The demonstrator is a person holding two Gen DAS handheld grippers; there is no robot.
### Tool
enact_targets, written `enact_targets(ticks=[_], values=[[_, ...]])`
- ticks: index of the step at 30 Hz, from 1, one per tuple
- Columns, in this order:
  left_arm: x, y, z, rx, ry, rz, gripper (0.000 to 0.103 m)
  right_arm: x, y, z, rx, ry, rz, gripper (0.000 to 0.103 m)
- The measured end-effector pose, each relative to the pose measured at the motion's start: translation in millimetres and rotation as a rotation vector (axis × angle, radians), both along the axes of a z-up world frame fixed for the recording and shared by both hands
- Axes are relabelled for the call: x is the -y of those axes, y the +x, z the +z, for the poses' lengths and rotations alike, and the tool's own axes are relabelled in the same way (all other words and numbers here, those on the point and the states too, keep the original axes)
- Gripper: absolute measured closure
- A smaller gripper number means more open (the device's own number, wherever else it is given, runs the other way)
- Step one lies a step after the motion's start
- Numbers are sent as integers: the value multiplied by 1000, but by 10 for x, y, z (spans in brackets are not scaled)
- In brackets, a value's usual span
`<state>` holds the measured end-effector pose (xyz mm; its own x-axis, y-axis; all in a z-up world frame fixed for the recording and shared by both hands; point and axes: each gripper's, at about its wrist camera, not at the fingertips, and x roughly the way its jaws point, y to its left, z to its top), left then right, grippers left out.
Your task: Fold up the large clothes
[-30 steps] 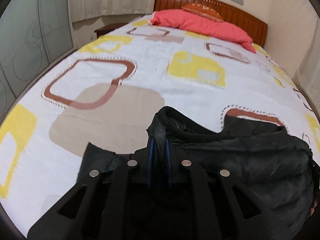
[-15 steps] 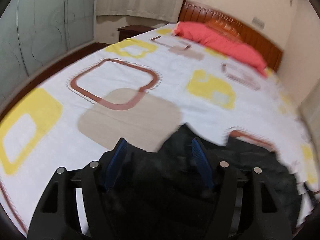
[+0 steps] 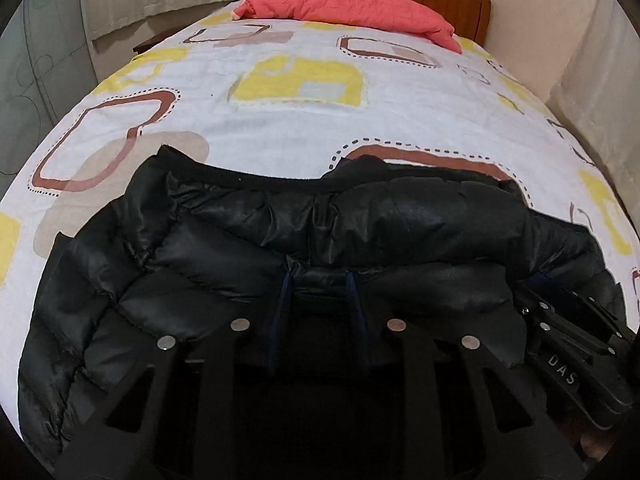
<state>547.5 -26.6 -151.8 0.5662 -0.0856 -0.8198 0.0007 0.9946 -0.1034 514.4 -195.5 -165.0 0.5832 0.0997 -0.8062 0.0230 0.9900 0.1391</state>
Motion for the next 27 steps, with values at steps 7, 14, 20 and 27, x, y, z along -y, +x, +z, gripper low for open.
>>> enact_targets(ticks=[7, 14, 20, 27], values=[[-478, -376, 314, 96, -101, 98, 75, 543, -311, 253, 68, -14, -107, 57], [-560, -323, 130, 31, -80, 129, 79, 723, -254, 42, -15, -90, -162, 58], [-880, -611, 161, 77, -107, 208, 80, 829, -642, 118, 11, -176, -193, 57], [-784, -530, 13, 38, -16, 178, 84, 836, -601, -20, 24, -204, -198, 55]])
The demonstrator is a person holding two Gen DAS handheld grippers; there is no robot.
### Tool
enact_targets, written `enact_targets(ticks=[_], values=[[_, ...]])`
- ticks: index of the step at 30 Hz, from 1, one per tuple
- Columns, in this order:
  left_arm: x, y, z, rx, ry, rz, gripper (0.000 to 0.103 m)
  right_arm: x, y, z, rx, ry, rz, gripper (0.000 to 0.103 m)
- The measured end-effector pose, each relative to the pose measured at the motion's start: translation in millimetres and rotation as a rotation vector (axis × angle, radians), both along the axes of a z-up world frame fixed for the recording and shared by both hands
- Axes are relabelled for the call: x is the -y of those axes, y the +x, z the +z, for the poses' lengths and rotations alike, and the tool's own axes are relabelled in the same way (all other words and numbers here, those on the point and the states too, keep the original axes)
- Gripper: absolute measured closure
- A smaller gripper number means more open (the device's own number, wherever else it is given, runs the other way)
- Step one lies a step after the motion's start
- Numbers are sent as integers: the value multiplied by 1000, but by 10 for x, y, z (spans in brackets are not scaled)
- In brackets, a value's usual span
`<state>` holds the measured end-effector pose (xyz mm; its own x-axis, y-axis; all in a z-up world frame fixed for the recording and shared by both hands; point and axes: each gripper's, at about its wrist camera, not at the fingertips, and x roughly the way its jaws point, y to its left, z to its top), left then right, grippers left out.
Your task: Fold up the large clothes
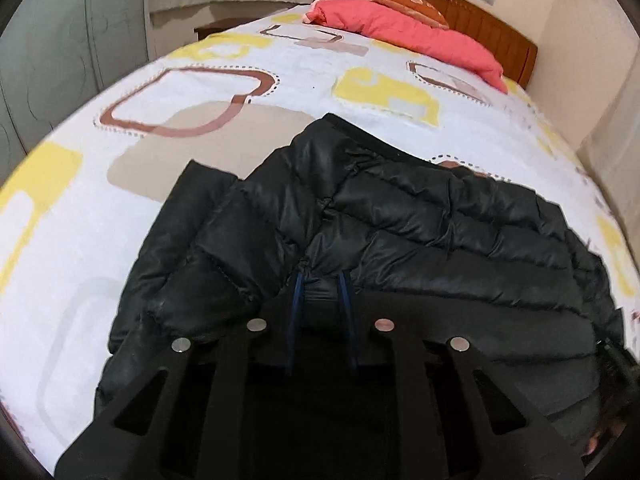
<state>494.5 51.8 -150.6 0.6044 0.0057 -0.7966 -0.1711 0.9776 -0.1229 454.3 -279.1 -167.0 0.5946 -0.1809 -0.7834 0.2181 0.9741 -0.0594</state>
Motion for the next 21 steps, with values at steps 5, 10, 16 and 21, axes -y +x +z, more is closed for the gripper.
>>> enact_targets(ticks=[5, 10, 16, 21], values=[[-122, -324, 184, 30, -35, -11, 52, 188, -248, 219, 30, 113, -25, 45], [-397, -836, 318, 83, -114, 76, 42, 327, -726, 354, 53, 151, -47, 44], [-228, -1107, 121, 45, 35, 35, 48, 236, -940, 89, -8, 60, -38, 44], [-225, -1270, 206, 85, 66, 20, 48, 156, -1090, 171, 29, 8, -37, 44]])
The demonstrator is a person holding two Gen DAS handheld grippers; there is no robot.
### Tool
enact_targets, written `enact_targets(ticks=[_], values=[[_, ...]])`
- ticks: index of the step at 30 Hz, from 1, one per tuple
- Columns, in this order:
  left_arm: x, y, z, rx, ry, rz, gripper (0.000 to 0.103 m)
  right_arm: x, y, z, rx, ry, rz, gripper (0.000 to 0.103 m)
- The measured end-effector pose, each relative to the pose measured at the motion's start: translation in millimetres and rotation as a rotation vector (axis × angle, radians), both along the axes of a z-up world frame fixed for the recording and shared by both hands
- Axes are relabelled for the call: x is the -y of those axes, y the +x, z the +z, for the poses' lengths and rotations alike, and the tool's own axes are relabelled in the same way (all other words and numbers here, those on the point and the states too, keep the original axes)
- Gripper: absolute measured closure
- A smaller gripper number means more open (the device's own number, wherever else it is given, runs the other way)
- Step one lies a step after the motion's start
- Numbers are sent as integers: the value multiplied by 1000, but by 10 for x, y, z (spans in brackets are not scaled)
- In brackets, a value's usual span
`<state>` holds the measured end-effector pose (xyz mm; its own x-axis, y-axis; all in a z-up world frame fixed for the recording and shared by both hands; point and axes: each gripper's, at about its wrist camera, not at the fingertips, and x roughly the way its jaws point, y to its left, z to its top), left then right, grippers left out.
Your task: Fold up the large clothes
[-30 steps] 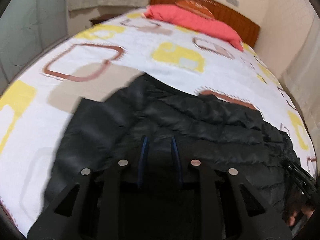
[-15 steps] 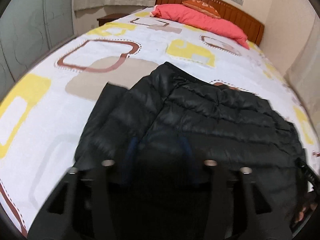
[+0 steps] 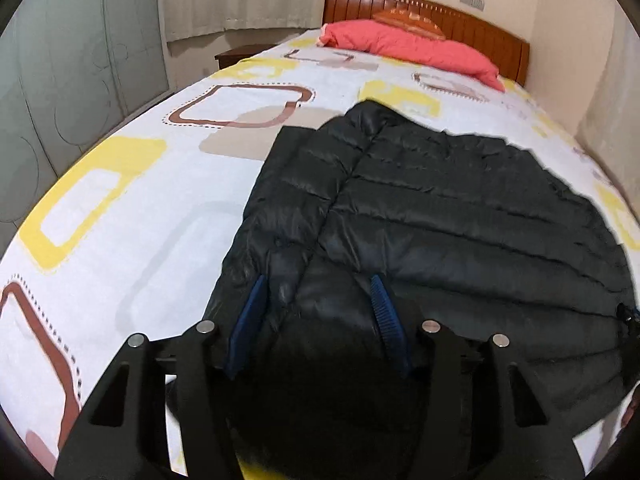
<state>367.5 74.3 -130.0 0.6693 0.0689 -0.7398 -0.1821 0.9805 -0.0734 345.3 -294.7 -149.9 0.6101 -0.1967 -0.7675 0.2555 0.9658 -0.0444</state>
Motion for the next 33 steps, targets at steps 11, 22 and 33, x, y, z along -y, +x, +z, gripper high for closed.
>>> enact_targets(ticks=[11, 22, 33], values=[[-746, -942, -349, 26, -501, 305, 28, 533, -1197, 4, 131, 398, -227, 33], [-689, -784, -457, 53, -639, 306, 23, 619, -1206, -402, 178, 683, -308, 32], [-663, -825, -492, 62, -738, 398, 24, 663, -1101, -455, 264, 753, -353, 31]])
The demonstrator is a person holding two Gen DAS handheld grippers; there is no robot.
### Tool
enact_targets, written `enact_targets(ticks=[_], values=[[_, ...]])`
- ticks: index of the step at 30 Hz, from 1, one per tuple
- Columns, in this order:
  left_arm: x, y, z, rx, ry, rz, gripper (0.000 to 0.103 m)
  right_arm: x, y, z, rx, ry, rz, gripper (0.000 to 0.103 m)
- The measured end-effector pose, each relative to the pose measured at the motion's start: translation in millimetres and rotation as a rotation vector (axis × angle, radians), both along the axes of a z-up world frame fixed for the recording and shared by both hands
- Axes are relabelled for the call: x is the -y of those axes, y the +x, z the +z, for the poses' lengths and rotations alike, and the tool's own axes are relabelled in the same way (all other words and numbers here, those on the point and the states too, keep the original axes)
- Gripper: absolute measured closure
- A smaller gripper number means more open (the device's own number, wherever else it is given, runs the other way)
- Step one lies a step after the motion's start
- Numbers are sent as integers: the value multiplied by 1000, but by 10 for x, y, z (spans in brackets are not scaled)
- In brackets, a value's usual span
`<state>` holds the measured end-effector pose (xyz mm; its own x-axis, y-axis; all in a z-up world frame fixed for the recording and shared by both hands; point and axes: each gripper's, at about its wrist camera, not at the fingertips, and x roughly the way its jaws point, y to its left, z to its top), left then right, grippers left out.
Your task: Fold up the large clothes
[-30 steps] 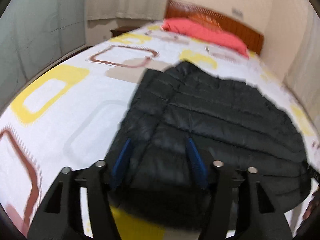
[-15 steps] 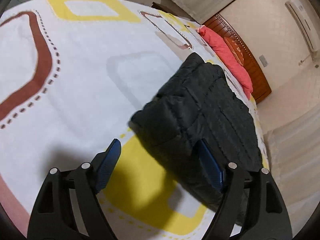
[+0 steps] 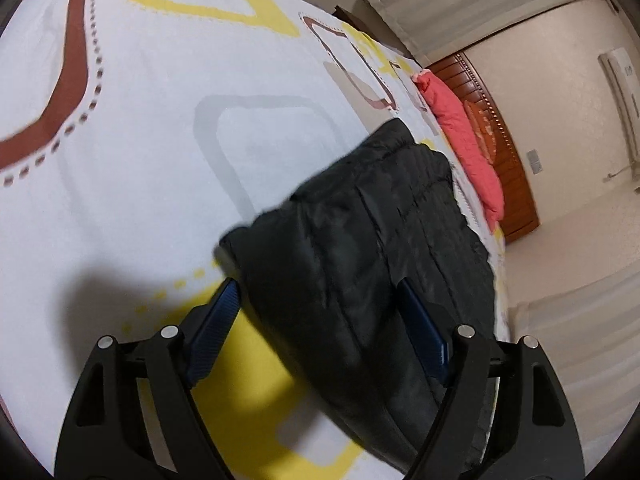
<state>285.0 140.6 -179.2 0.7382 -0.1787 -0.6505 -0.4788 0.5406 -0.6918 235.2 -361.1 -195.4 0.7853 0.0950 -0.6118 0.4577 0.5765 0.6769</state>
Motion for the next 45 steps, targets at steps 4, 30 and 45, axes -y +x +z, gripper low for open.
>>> enact_targets(ticks=[4, 30, 45], values=[[-55, -111, -113, 30, -86, 56, 23, 13, -18, -12, 4, -5, 11, 31], [115, -244, 240, -16, 203, -95, 83, 29, -238, 31, -8, 39, 42, 76], [-62, -1177, 320, -42, 183, -120, 84, -25, -947, 141, -18, 52, 99, 77]])
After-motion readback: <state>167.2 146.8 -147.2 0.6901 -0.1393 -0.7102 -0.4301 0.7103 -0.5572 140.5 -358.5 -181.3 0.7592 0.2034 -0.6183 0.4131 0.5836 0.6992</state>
